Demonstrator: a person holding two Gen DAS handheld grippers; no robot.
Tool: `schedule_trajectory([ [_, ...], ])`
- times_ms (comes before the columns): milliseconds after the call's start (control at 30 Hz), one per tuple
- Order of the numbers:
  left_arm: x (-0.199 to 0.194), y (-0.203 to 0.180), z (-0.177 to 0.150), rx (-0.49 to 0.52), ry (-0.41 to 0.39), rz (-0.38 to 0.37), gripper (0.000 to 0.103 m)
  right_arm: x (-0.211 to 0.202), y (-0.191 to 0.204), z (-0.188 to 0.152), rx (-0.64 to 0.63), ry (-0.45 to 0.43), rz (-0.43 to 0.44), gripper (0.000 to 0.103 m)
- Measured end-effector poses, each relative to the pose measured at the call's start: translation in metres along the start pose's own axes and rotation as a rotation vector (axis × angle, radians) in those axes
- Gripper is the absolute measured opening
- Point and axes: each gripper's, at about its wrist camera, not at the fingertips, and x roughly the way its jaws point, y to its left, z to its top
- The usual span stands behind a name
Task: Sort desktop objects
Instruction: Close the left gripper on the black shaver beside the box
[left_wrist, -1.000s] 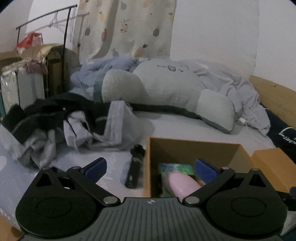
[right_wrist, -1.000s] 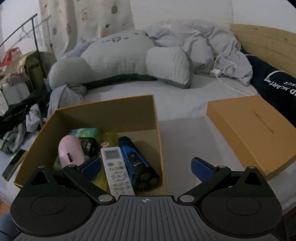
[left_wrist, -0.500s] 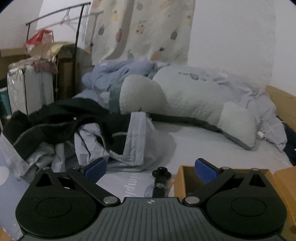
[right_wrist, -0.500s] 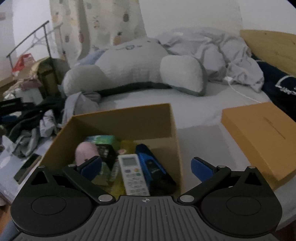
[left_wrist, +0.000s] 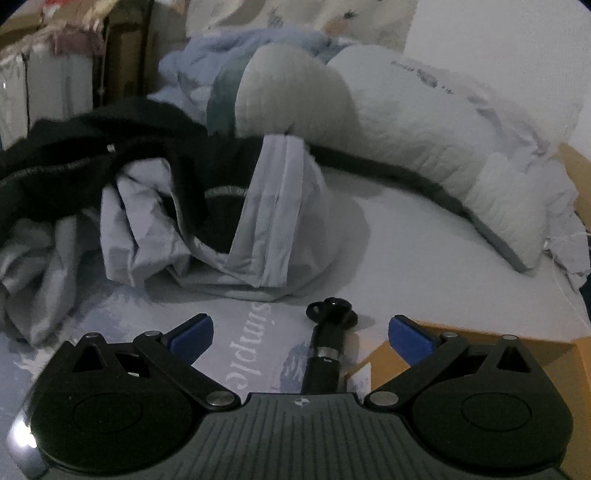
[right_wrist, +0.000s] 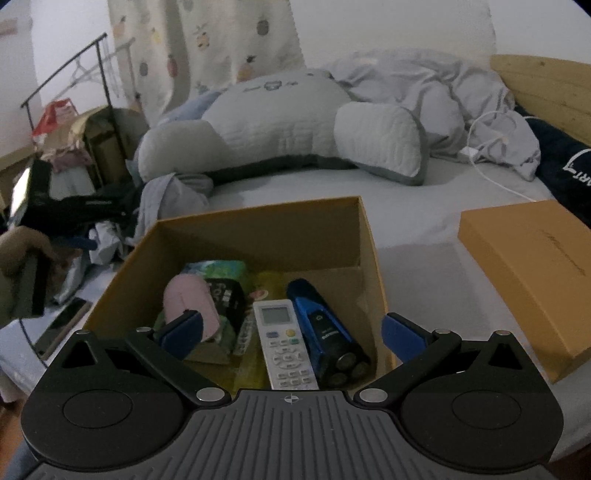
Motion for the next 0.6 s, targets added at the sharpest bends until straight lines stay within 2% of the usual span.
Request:
schedule_trajectory([
  [167, 0.027, 0.013, 0.007, -0.101, 0.066, -0.034, 0.103, 0.004, -0.001, 0.000, 0.006, 0.008, -0.003, 0.103],
  [400, 0.065, 0.020, 0.006, -0.145, 0.202, -0.060, 0.095, 0.010, -0.003, 0.000, 0.015, 0.020, -0.008, 0.103],
  [600, 0.083, 0.024, 0.006, -0.194, 0.246, -0.113, 0.093, 0.015, -0.005, -0.001, 0.023, 0.033, -0.013, 0.103],
])
